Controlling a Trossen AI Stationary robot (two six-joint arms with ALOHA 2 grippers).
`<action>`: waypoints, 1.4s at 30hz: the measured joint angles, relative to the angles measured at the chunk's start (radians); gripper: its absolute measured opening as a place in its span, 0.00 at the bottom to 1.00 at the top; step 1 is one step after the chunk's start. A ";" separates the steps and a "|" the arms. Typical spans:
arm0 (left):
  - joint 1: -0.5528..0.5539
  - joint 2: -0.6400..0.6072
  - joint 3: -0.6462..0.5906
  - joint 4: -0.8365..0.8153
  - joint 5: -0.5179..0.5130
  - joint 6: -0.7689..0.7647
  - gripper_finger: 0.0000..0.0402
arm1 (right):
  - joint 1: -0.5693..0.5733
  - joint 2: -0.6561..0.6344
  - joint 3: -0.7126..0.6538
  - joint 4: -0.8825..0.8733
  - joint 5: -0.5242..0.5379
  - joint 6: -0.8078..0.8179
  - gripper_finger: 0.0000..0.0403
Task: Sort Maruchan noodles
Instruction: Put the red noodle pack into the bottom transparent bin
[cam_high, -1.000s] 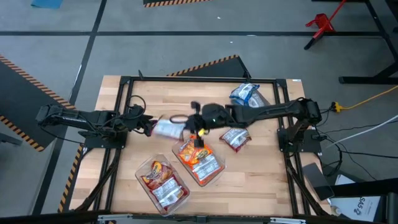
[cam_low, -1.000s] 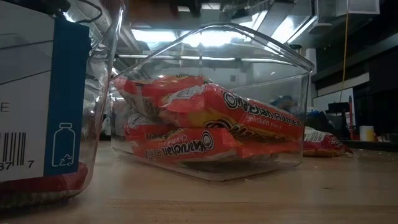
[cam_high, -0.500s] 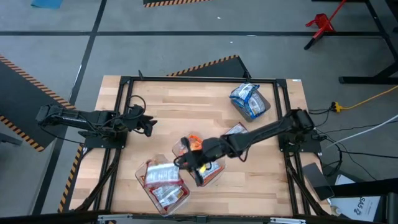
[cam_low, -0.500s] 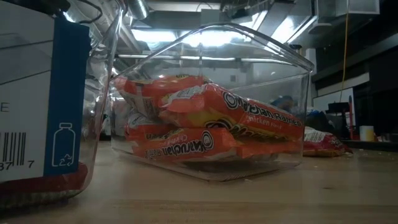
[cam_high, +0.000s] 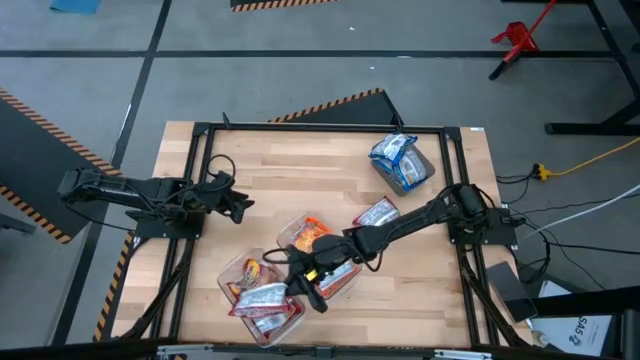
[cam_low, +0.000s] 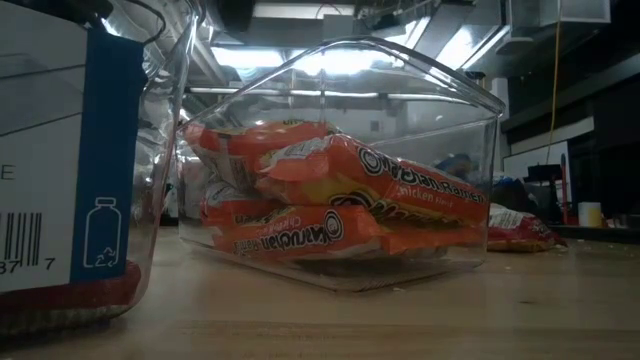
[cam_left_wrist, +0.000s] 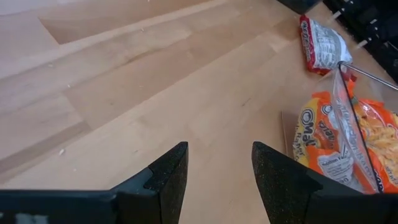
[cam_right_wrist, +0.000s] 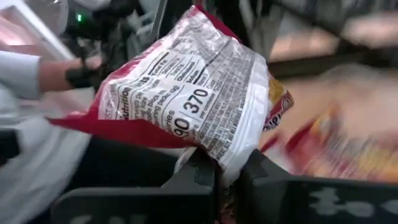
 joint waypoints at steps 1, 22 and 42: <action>0.000 0.000 0.000 0.000 0.001 -0.003 0.43 | 0.000 0.000 0.000 -0.023 -0.031 0.045 0.01; 0.000 0.000 0.000 0.000 0.010 -0.028 0.43 | 0.002 -0.008 0.000 -0.021 0.019 0.580 0.02; 0.000 0.000 0.000 0.000 0.010 -0.029 0.43 | 0.077 0.127 0.000 0.211 0.171 0.773 0.03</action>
